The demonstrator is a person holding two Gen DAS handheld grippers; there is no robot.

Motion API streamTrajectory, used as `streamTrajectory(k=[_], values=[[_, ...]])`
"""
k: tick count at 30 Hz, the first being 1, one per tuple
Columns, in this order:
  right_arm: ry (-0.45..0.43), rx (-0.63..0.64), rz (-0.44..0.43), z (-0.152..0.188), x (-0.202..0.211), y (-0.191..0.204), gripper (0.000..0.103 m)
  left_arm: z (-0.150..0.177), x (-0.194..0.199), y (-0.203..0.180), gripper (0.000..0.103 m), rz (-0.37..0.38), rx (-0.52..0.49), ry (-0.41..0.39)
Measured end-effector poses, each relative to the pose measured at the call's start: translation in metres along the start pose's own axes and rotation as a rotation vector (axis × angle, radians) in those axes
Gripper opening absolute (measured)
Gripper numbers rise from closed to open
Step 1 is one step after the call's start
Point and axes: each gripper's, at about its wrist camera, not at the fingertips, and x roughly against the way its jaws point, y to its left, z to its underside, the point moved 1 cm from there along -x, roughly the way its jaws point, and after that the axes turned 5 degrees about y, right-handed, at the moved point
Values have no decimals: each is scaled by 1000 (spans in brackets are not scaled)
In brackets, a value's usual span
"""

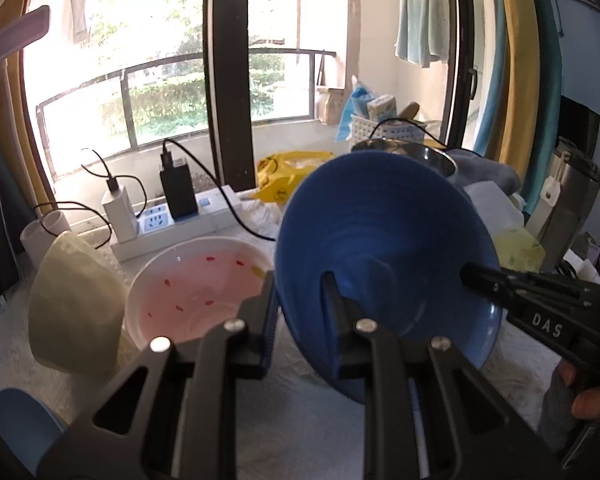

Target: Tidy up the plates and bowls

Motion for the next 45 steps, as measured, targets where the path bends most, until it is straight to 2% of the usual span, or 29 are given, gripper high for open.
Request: streamTrajectory(k=[20,37,45], values=[[-16,-20,-22,12,43,9,11,8,46,3,21,27,11,-19],[-14,-7,-30,36,72,37,12,43,89,15,21,25,41,-20],[12,19,-41,50,75,59,12,58,106,34,21,16,93,-20]])
